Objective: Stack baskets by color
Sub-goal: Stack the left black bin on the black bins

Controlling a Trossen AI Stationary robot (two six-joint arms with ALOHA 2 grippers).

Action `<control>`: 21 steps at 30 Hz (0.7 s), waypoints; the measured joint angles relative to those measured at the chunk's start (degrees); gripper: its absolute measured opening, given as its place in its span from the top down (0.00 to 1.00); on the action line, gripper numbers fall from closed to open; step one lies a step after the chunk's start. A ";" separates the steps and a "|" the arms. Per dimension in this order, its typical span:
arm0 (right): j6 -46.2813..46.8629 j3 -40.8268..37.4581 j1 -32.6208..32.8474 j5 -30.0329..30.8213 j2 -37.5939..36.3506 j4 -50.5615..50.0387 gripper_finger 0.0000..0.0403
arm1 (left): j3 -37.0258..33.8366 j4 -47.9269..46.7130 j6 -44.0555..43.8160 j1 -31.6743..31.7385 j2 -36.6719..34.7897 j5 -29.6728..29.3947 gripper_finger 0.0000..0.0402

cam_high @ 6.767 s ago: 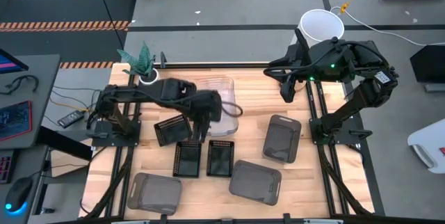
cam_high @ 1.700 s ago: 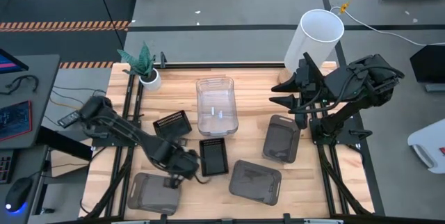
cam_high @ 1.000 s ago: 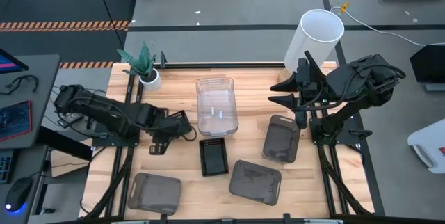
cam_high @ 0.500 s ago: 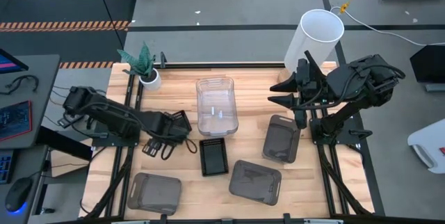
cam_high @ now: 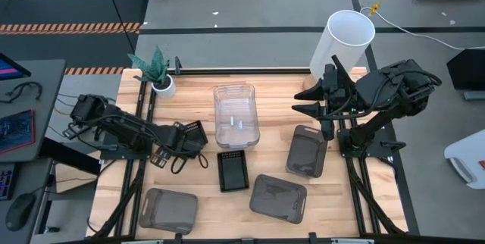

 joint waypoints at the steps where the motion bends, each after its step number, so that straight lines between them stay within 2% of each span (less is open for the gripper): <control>1: 0.00 0.00 0.01 0.00 0.00 0.00 0.64 | -0.20 1.25 0.40 0.00 0.00 0.02 0.53; 6: 0.17 0.00 0.01 0.00 0.00 0.00 0.64 | -1.25 5.66 2.77 -0.04 0.00 0.39 0.66; 9: 0.56 0.00 0.01 -0.02 0.00 -0.01 0.64 | -1.19 6.57 2.88 -0.02 0.00 1.67 0.79; 12: 0.62 0.00 0.01 -0.02 0.00 0.00 0.64 | -0.12 6.43 1.82 -0.02 0.00 6.36 0.95; 16: 0.58 0.00 0.01 -0.02 0.00 -0.02 0.64 | 3.02 6.40 -1.11 -0.89 0.00 8.55 0.96; 19: 0.34 0.00 0.00 -0.02 0.00 -0.02 0.64 | 8.00 6.50 -5.88 -1.55 -0.07 9.16 0.97; 21: 0.25 0.00 0.01 -0.02 0.00 -0.02 0.64 | 12.22 6.34 -9.01 -1.62 -0.11 11.99 0.97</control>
